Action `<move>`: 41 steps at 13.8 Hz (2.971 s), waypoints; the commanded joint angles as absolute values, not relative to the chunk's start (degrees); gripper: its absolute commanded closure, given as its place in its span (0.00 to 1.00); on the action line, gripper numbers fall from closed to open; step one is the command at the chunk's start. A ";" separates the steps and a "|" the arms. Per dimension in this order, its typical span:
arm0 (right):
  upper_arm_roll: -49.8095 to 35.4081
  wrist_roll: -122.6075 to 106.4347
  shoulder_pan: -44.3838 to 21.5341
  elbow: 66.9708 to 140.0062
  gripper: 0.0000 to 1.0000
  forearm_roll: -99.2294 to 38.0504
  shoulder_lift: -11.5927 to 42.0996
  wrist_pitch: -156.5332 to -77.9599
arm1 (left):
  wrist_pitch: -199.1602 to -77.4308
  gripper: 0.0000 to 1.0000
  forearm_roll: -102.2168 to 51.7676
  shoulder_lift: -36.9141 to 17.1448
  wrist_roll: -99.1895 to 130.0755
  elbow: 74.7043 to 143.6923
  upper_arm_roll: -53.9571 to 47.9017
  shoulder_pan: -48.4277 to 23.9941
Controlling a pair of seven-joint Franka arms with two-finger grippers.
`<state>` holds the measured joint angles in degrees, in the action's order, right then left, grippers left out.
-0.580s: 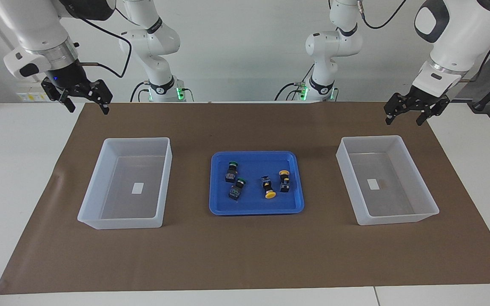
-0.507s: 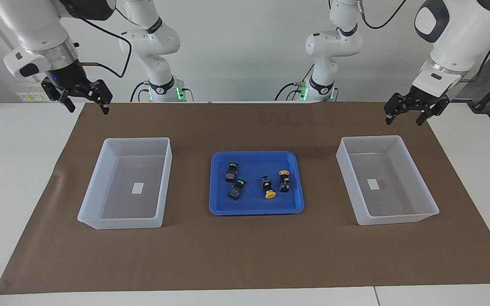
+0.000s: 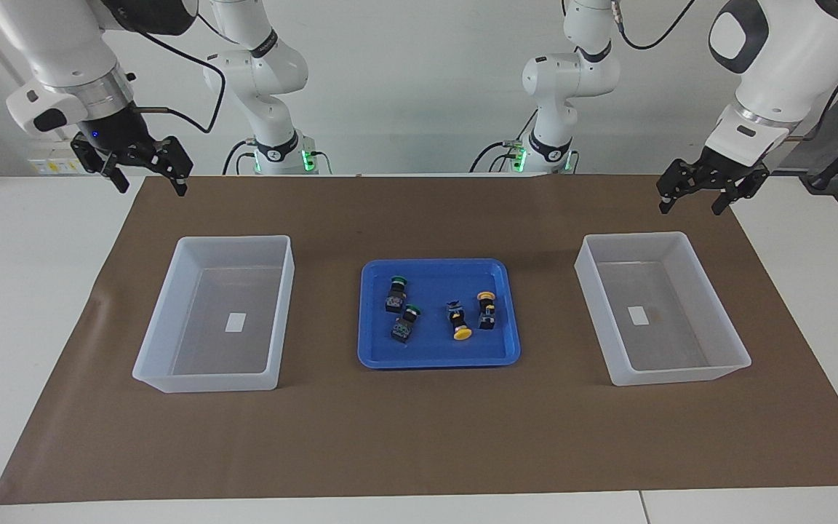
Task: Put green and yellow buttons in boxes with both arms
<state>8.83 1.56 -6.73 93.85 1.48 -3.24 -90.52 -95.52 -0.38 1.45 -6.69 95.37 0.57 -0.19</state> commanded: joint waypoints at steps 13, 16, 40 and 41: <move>8.61 40.94 -37.35 106.42 0.00 1.32 11.41 -123.71 | -94.39 0.00 -0.97 1.32 -6.68 94.83 0.53 0.00; 8.35 41.40 -39.54 109.15 0.00 1.14 15.55 -132.17 | -94.39 0.00 -0.97 1.32 -6.68 94.83 0.53 0.00; 8.88 41.05 -39.21 110.39 1.00 1.76 7.66 -124.46 | -95.18 0.00 -0.97 1.49 -6.33 94.83 0.26 -0.44; 8.96 39.04 -36.94 110.39 1.00 2.11 7.04 -124.45 | -97.01 0.00 -0.97 1.41 -6.24 95.01 -0.08 -1.05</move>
<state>8.97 41.37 -40.17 109.88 1.66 8.81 -125.10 -95.80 -0.39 1.45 -6.69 95.35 0.30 -0.31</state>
